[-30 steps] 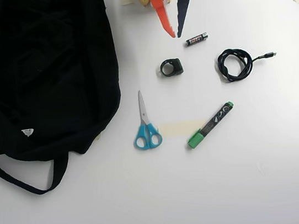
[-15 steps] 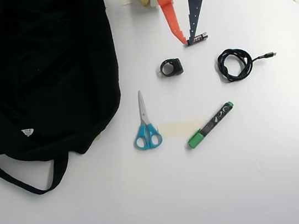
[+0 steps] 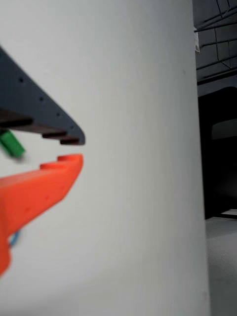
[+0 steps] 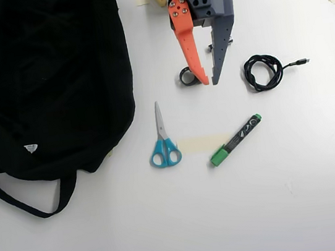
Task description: Put the green marker into the black bag
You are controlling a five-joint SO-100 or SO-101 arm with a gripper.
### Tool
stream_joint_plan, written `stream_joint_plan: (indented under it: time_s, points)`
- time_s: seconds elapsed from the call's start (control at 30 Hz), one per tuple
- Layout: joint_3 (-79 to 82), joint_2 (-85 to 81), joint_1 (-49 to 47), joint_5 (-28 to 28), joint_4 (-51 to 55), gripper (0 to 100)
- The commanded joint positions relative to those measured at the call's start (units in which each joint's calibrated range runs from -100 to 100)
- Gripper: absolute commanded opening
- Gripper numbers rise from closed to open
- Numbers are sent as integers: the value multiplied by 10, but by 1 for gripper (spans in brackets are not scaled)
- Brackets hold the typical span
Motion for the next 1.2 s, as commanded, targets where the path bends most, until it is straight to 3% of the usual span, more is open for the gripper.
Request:
stream_joint_plan:
  time_s: [0.0,0.57,1.17]
  points:
    - [-67,41,-6,6,-32,2]
    - [-98,186,-1,9,-263,2]
    - [-151,269,18,23,-269,2]
